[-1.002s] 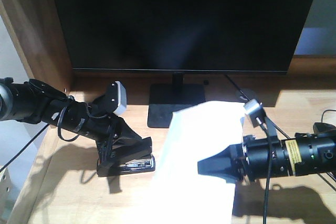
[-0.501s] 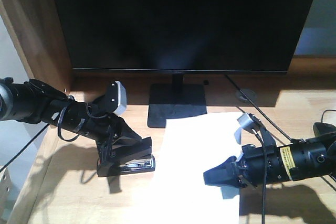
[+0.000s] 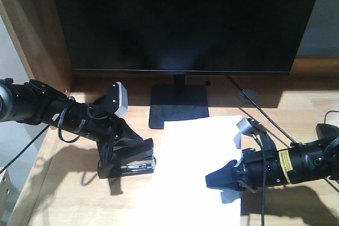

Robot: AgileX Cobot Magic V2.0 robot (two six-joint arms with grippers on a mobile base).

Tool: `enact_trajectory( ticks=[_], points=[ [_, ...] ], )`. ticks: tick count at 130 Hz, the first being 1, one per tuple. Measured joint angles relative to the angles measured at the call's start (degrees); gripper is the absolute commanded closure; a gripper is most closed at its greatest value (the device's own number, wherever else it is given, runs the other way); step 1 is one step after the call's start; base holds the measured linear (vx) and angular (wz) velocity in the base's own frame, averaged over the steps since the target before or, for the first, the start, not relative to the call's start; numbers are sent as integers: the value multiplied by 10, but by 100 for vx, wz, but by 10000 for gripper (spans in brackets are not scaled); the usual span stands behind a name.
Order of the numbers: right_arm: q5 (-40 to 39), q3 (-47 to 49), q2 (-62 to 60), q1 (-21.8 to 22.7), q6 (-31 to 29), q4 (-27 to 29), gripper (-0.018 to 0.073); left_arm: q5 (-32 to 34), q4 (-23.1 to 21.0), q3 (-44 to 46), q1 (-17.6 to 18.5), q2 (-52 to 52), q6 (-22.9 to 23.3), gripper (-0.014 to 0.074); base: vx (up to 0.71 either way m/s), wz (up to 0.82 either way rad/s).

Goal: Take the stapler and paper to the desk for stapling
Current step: 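Bring the white paper down with the right gripper beside the stapler, then lay the paper flat under the stapler and open the right gripper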

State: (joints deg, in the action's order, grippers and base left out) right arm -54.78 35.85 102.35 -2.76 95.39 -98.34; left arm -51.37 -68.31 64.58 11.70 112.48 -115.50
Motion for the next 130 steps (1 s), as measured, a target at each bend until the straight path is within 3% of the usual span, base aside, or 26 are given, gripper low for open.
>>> enact_trajectory(
  ticks=[60, 130],
  points=[
    [3, 0, 20, -2, -47, 52, 562, 0, 0, 0, 0, 0, 0, 603, 0, 0],
    [-31, 70, 101, -2, -19, 61, 562, 0, 0, 0, 0, 0, 0, 603, 0, 0]
  ],
)
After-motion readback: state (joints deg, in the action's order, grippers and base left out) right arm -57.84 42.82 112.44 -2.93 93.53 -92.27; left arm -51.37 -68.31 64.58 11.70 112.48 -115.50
